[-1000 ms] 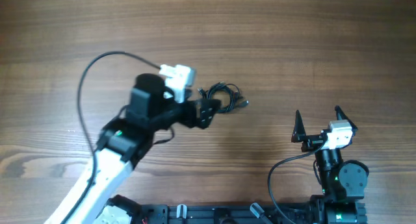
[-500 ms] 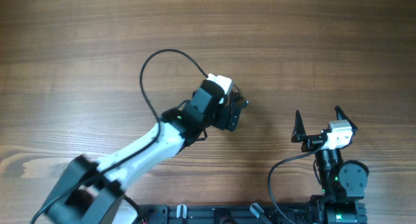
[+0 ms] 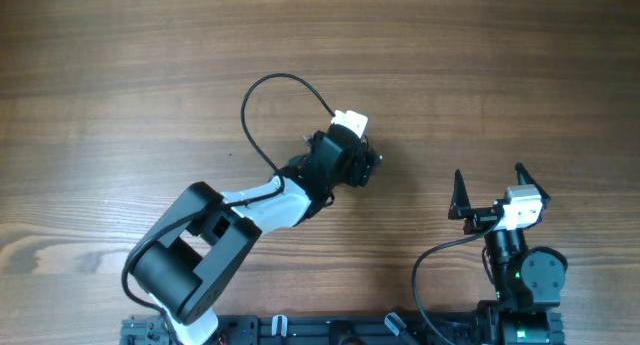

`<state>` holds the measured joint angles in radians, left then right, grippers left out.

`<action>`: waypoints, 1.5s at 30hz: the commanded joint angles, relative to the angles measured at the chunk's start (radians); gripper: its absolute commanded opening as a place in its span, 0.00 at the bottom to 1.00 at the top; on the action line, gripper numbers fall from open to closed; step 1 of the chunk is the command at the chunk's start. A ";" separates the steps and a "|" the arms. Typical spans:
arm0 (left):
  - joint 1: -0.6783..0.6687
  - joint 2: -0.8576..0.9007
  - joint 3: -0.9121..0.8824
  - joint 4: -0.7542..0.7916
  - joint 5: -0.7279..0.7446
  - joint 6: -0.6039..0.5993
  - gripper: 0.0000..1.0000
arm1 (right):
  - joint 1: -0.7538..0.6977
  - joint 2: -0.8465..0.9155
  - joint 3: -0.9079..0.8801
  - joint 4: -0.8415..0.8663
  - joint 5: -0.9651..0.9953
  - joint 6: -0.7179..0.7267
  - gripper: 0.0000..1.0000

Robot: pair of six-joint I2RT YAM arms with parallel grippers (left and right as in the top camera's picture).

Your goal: Untangle cables

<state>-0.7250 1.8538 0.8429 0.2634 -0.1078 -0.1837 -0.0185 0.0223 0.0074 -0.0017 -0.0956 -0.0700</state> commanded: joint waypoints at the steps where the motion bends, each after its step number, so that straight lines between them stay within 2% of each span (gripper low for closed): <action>1: -0.004 0.047 0.009 0.014 -0.017 0.019 0.75 | -0.002 -0.003 -0.001 0.004 0.013 -0.008 1.00; 4: -0.005 0.061 0.009 0.025 -0.017 0.019 0.64 | -0.002 -0.003 -0.001 0.004 0.013 -0.008 1.00; 6: -0.006 0.061 0.009 0.034 -0.017 -0.019 0.36 | -0.002 -0.003 -0.001 0.004 0.013 -0.008 1.00; 7: -0.006 0.061 0.009 0.035 -0.017 -0.092 0.21 | -0.002 -0.003 -0.001 0.004 0.013 -0.008 1.00; 9: -0.006 0.061 0.009 0.034 -0.017 -0.176 0.04 | -0.002 -0.003 -0.001 0.004 0.013 -0.008 1.00; 13: -0.006 0.061 0.009 0.005 -0.017 -0.344 0.04 | -0.002 -0.003 -0.001 0.004 0.013 -0.008 1.00; 23: -0.006 0.061 0.009 -0.055 -0.018 -0.353 0.04 | -0.002 -0.003 -0.001 0.004 0.013 -0.008 1.00; 27: -0.006 0.048 0.009 -0.070 -0.092 -0.404 0.04 | -0.002 -0.003 -0.001 0.004 0.013 -0.008 1.00; 31: -0.006 -0.096 0.009 -0.104 -0.153 -0.397 0.04 | -0.002 -0.003 -0.001 0.004 0.013 -0.008 1.00; 37: -0.006 -0.339 0.009 -0.133 -0.155 -0.433 0.04 | -0.002 -0.003 -0.001 0.004 0.013 -0.008 1.00; 39: -0.005 -0.394 0.009 -0.198 -0.156 -0.524 0.04 | -0.002 -0.003 -0.001 0.004 0.013 -0.008 1.00; 42: 0.005 -0.471 0.009 -0.399 -0.207 -0.852 0.04 | -0.002 -0.003 -0.001 0.004 0.013 -0.008 1.00; 45: 0.020 -0.502 0.009 -0.526 -0.226 -1.085 0.04 | -0.002 -0.003 -0.001 0.004 0.013 -0.008 1.00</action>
<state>-0.7254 1.3937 0.8547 -0.2024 -0.2771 -0.9390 -0.0185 0.0223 0.0074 -0.0013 -0.0956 -0.0700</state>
